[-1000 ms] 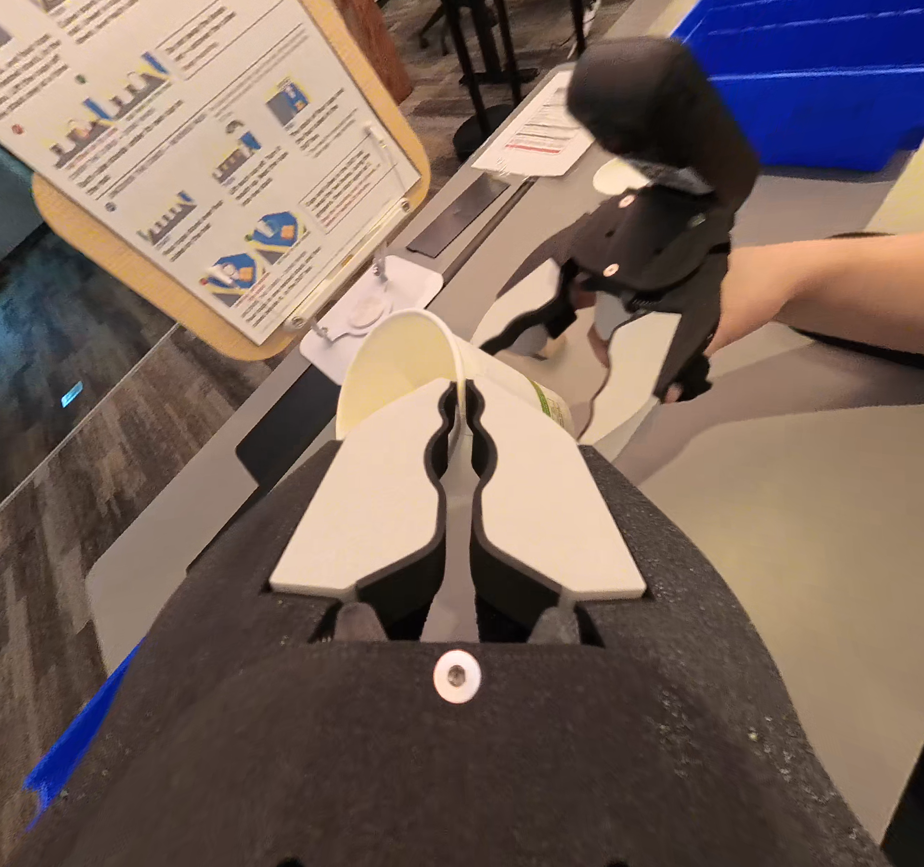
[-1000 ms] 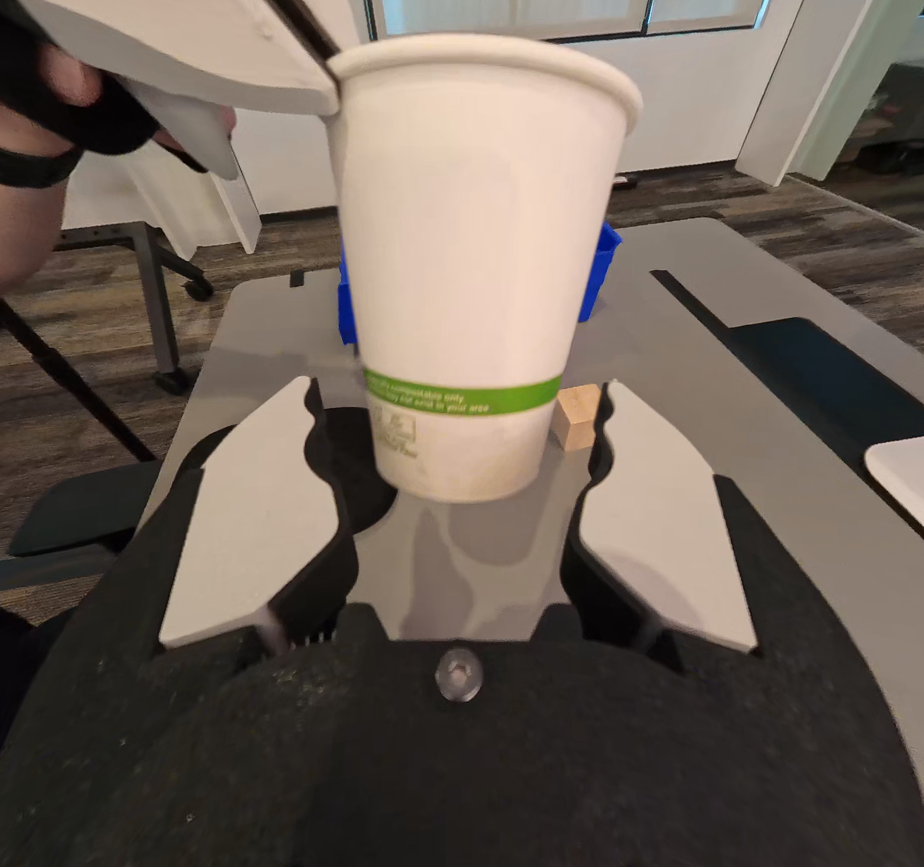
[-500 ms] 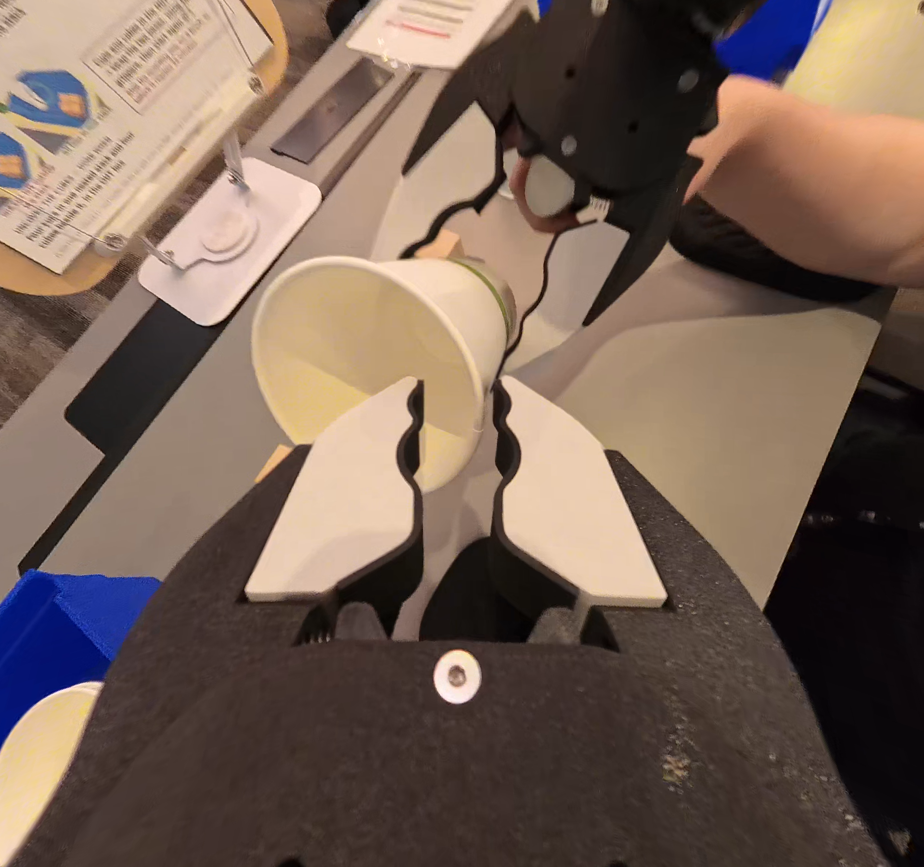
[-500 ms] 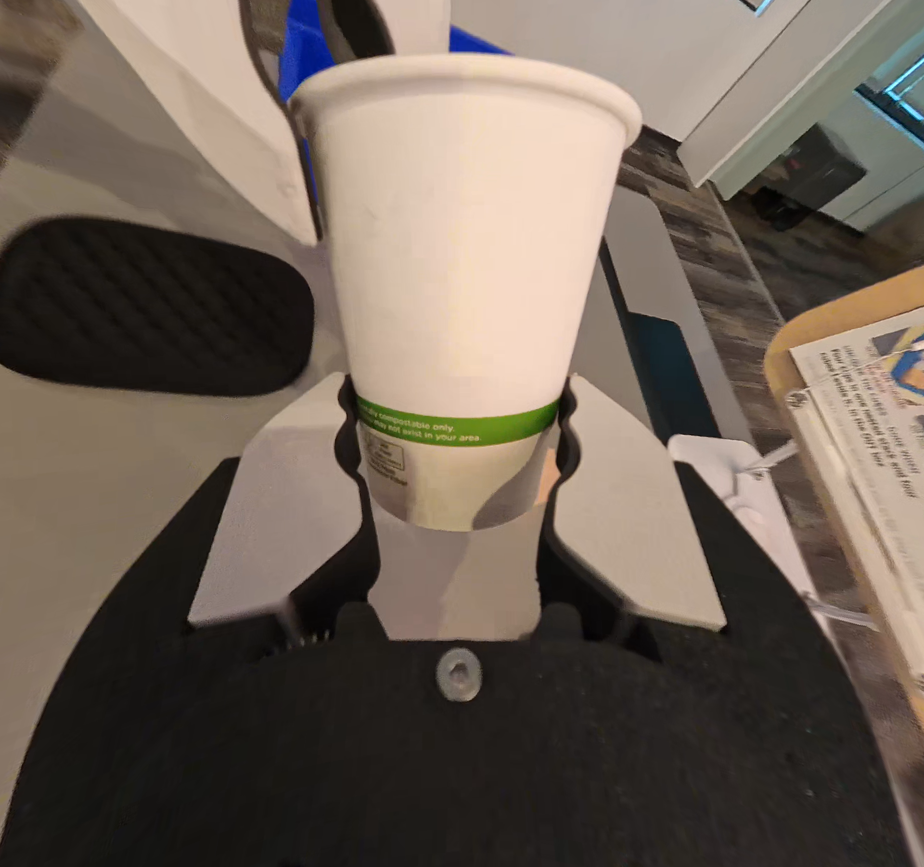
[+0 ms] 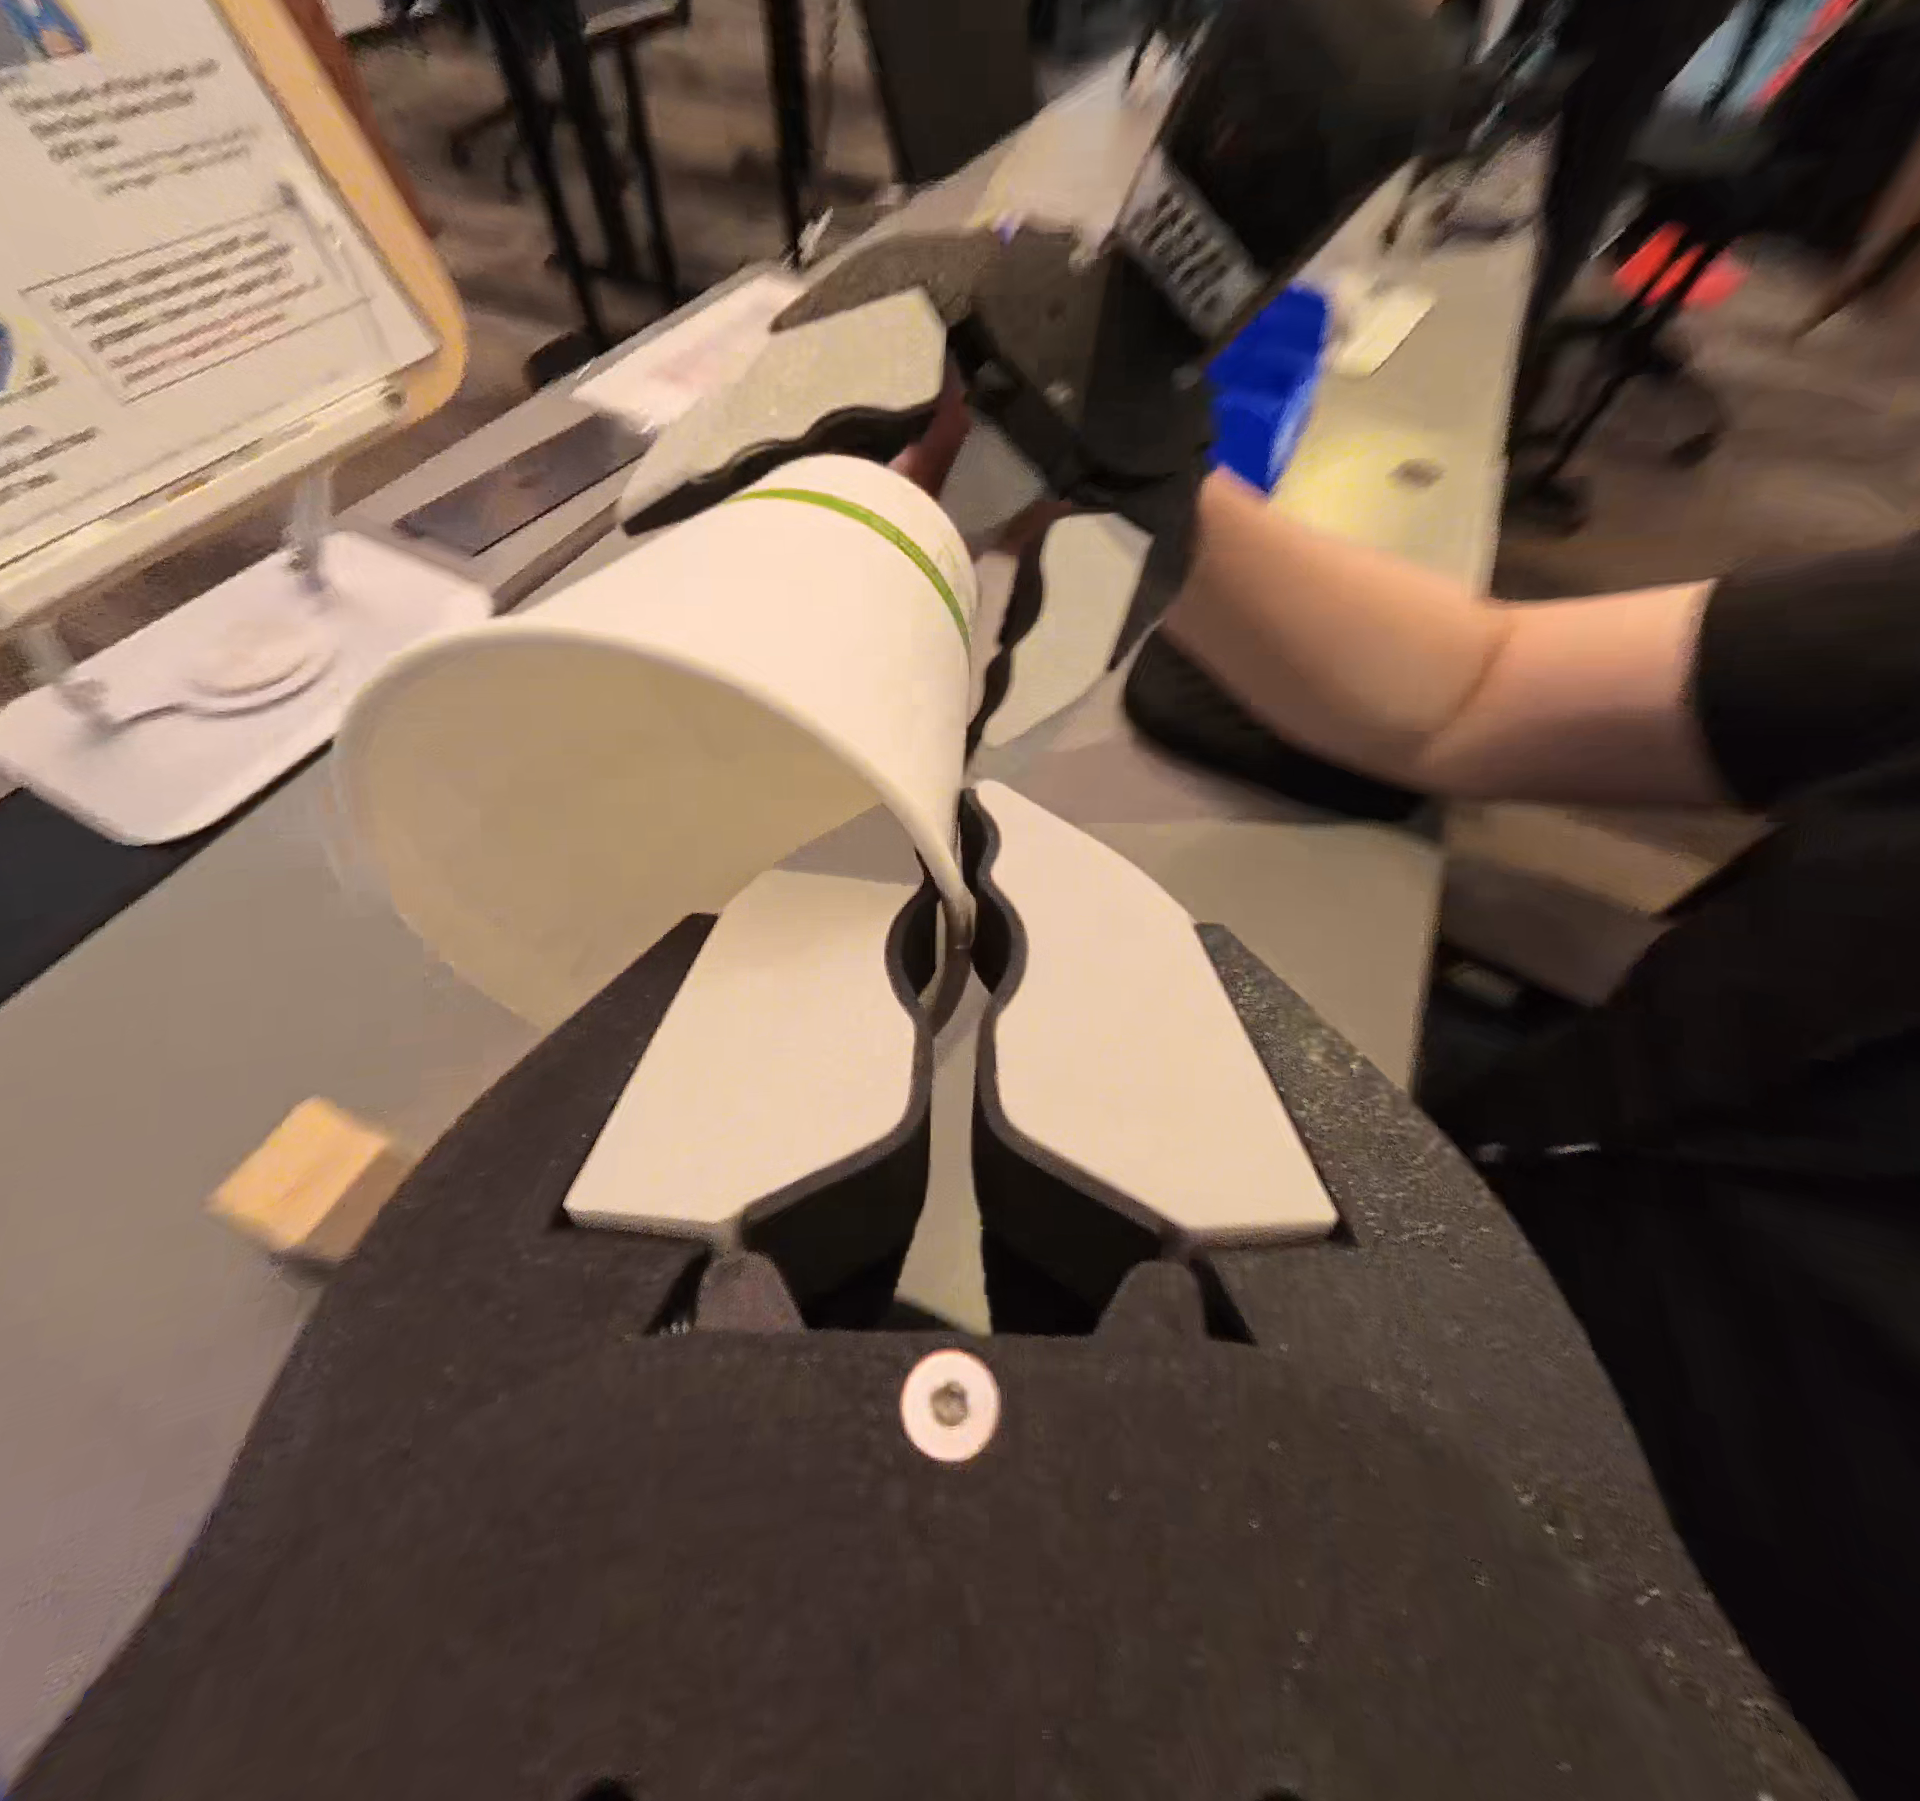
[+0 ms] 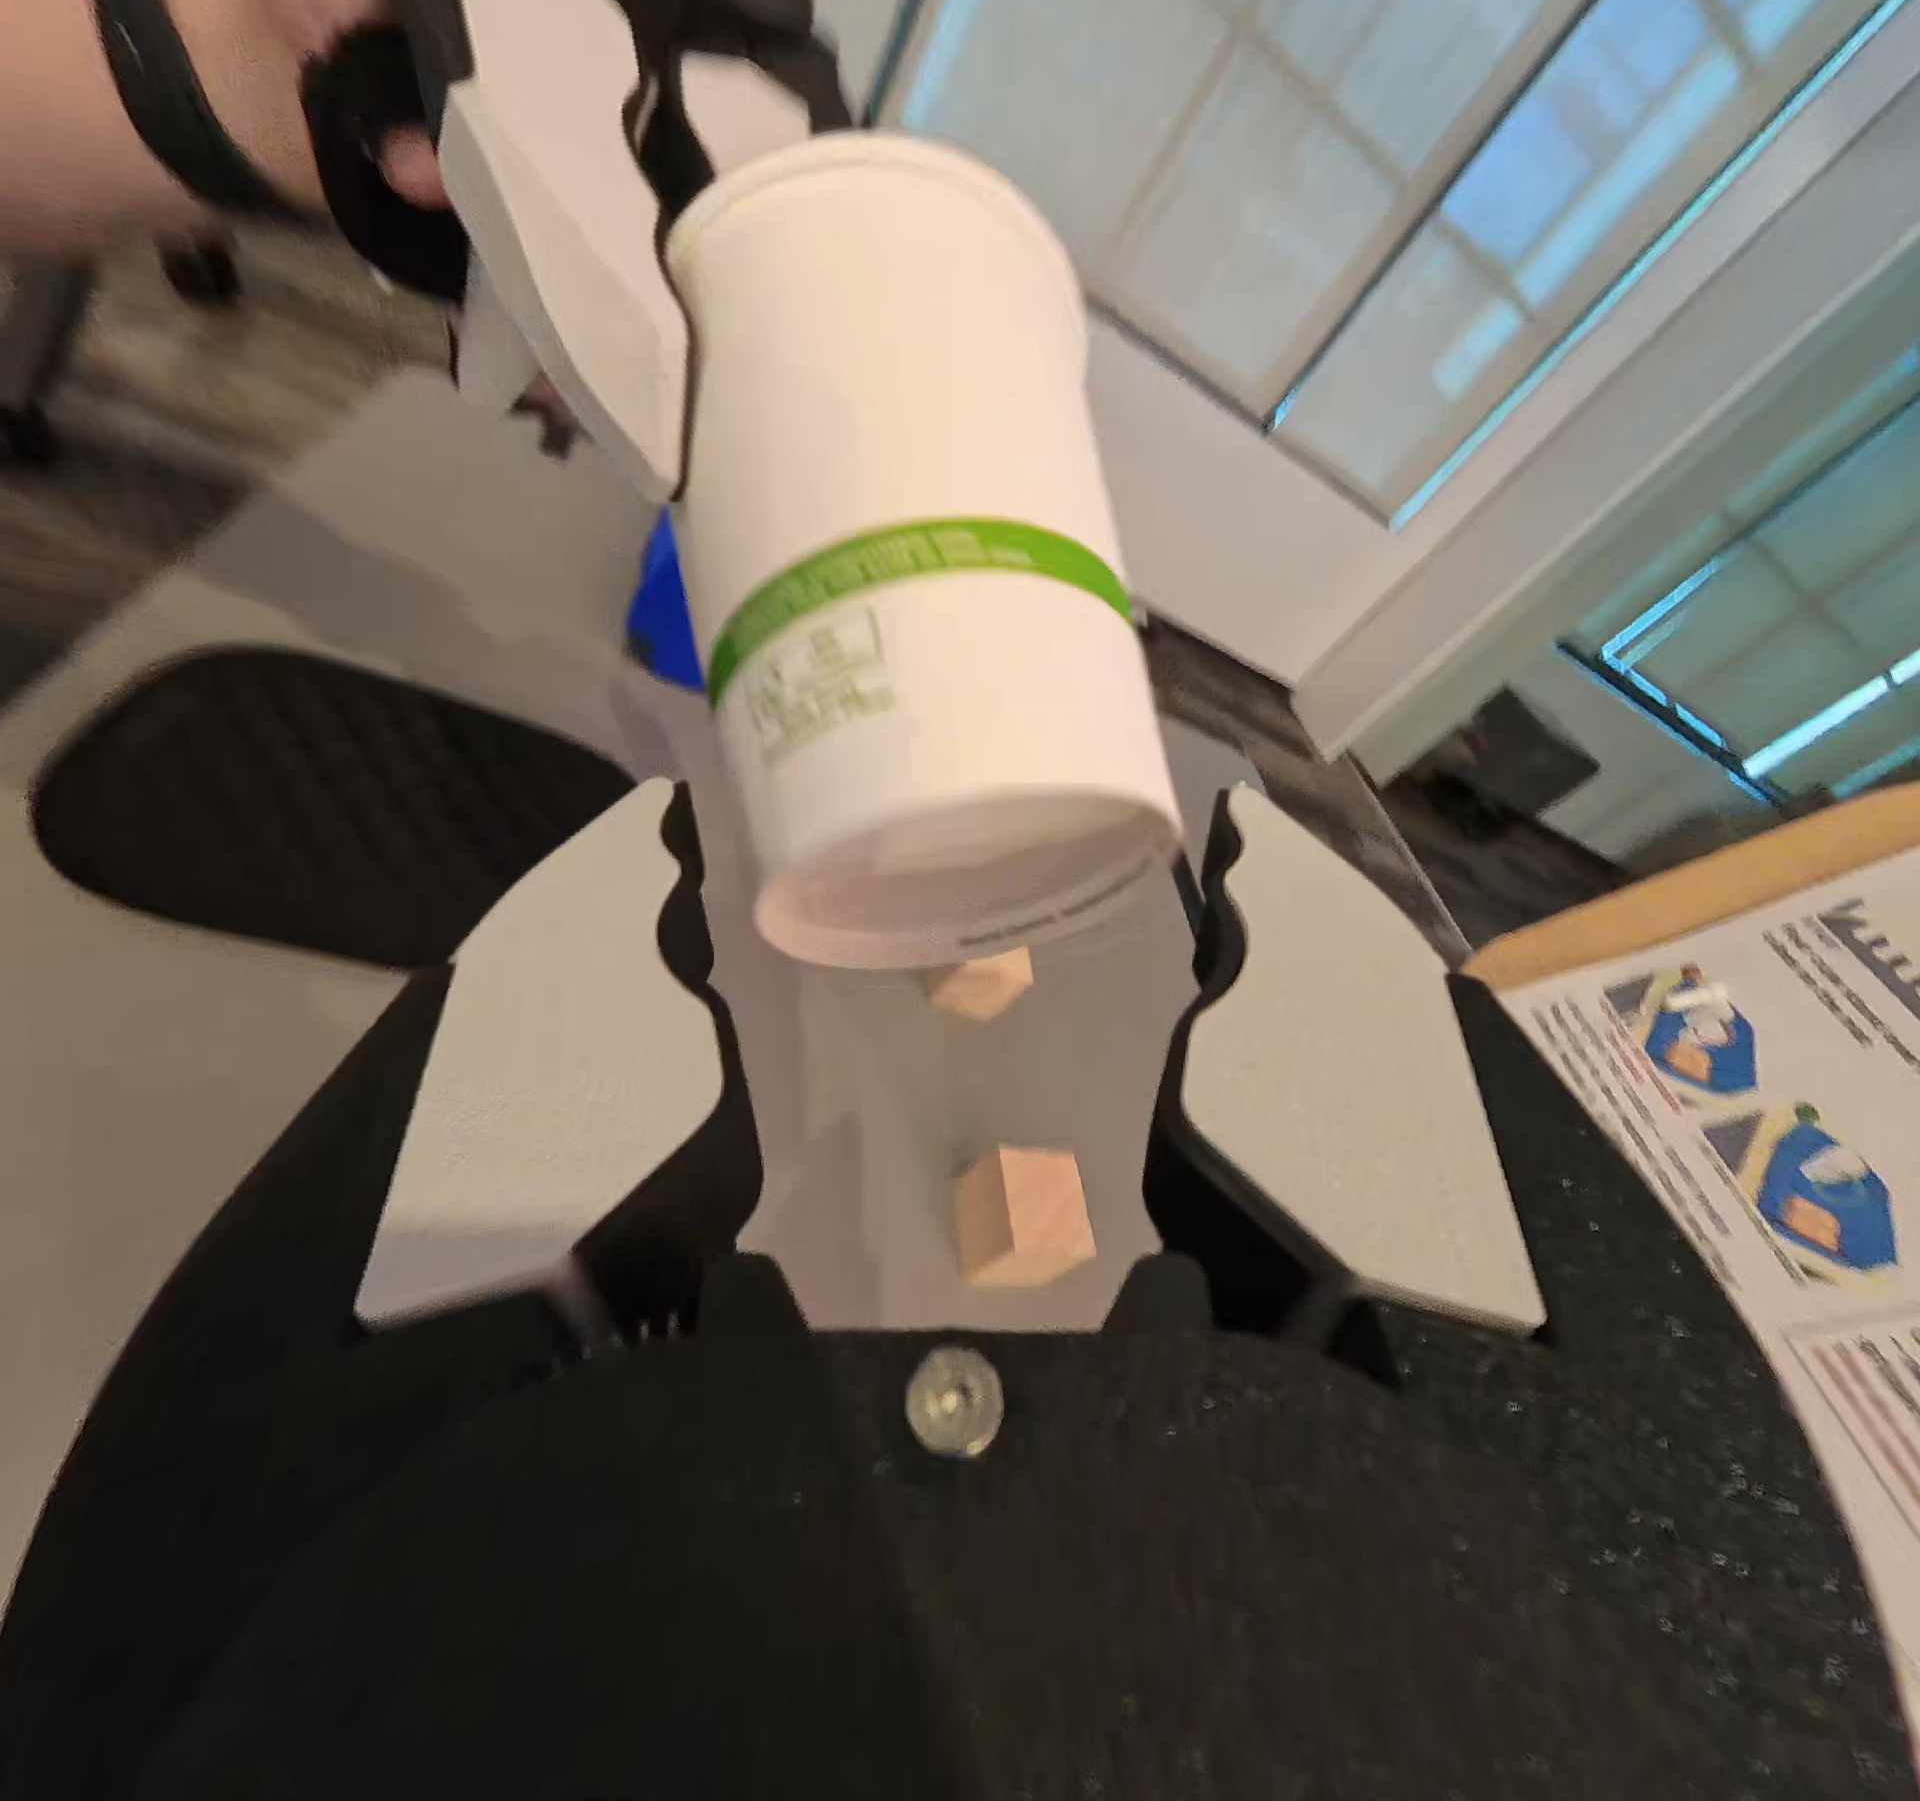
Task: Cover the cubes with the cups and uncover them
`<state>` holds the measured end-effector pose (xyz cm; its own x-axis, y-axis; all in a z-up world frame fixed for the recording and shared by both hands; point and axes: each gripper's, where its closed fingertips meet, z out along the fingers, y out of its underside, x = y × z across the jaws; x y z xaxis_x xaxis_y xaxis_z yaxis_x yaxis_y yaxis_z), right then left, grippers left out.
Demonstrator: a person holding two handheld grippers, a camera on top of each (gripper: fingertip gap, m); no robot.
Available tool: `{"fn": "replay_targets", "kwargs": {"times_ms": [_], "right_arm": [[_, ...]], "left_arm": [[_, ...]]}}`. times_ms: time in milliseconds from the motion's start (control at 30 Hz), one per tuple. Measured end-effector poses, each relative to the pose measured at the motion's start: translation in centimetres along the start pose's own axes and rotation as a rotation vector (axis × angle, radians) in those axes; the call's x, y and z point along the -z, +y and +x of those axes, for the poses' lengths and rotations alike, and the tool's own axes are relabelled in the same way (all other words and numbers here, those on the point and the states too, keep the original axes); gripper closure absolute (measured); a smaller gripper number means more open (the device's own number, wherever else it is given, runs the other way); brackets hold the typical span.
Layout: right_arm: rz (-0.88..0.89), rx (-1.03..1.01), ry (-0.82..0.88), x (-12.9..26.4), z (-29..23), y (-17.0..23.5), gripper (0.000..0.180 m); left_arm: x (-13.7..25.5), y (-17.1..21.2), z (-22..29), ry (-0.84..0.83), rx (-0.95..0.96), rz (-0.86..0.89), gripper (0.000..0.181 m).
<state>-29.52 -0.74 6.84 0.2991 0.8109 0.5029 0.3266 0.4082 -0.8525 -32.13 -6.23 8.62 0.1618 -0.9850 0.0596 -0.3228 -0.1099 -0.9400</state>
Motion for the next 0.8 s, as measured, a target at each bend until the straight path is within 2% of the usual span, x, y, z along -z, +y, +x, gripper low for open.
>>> {"fn": "replay_targets", "kwargs": {"times_ms": [33, 167, 333, 400, 800], "right_arm": [[0.069, -0.020, -0.006, 0.4, 0.1, -0.9, 0.089], [0.266, -0.033, -0.072, 2.0, -0.9, -4.0, 0.092], [0.233, 0.050, -0.094, 1.6, -2.3, -4.1, 0.094], [0.250, 0.048, -0.107, 1.5, -2.6, -4.3, 0.102], [0.244, 0.053, -0.150, 1.7, -3.3, -4.5, 0.104]], "left_arm": [[0.5, -0.5, 0.6, 0.041, 0.028, 0.051, 0.180], [1.5, -0.7, 1.8, 0.102, 0.069, 0.144, 0.180], [1.5, -0.4, 3.0, 0.164, 0.083, 0.173, 0.181], [1.4, -0.3, 3.1, 0.160, 0.078, 0.171, 0.180], [1.6, 0.1, 3.6, 0.184, 0.086, 0.191, 0.180]]}}
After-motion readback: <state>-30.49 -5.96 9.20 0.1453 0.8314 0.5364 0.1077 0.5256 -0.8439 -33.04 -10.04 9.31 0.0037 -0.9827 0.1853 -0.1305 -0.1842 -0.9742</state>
